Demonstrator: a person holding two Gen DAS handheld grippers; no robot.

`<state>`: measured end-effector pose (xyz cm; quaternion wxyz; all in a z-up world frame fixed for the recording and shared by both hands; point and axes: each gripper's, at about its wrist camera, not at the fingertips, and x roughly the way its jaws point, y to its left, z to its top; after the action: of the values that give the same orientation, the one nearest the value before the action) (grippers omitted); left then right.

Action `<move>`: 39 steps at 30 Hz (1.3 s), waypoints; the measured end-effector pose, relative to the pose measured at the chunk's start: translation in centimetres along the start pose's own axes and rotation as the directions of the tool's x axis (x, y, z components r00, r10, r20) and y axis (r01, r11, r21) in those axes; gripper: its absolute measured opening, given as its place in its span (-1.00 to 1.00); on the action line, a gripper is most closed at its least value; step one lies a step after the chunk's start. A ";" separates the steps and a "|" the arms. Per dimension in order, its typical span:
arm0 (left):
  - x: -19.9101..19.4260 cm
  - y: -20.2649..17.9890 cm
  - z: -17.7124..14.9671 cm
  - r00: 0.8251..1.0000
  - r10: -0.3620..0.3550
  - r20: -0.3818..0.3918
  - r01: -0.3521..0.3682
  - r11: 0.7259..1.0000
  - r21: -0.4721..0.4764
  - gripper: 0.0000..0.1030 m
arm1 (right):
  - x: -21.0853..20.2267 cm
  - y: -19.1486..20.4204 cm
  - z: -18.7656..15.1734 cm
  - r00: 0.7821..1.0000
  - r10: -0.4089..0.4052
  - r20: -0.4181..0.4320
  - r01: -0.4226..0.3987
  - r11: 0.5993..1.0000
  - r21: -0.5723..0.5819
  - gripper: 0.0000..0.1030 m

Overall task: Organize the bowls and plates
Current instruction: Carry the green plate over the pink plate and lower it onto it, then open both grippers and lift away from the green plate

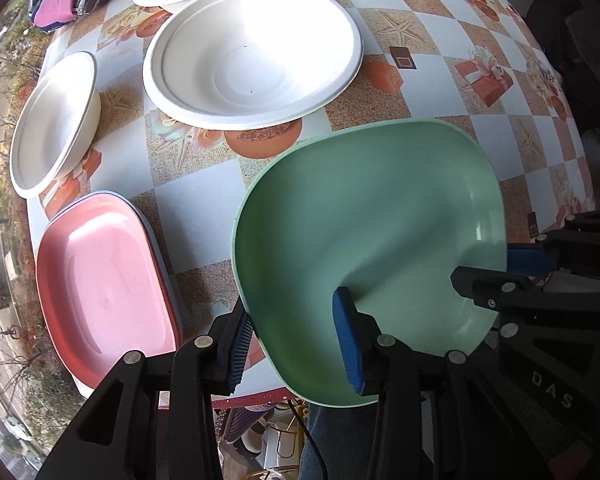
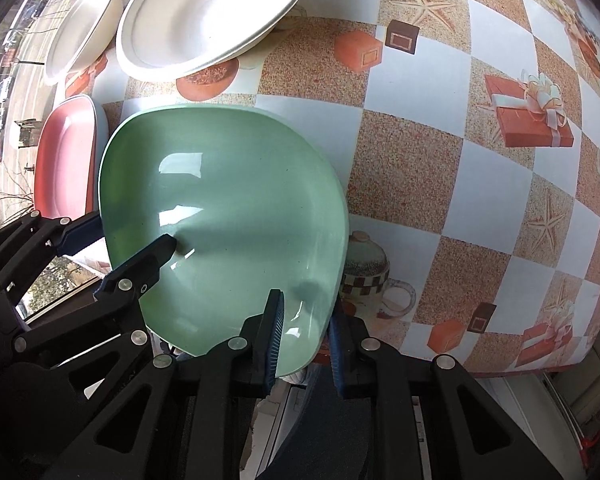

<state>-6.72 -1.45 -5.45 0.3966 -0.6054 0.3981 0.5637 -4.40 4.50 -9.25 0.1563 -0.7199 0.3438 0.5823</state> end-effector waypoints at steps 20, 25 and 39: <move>-6.2 7.6 -2.6 0.984 0.100 0.148 -0.068 0.976 -0.205 -0.17 | -6.2 6.7 2.1 0.994 0.041 0.099 -0.023 0.984 -0.174 -0.53; -7.0 12.0 -3.7 0.978 0.147 0.146 -0.100 0.953 -0.287 -0.17 | -5.3 10.3 2.9 0.994 0.089 0.060 -0.072 0.968 -0.241 -0.53; -4.1 17.7 -5.7 0.977 0.194 0.088 -0.151 0.922 -0.357 -0.05 | -2.1 13.4 5.6 0.989 0.143 -0.041 -0.149 0.954 -0.260 -0.52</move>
<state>-21.31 -13.13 -1.62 0.2556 -0.5929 0.3190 0.6938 -17.78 -0.93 -6.49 0.0124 -0.7131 0.3176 0.6249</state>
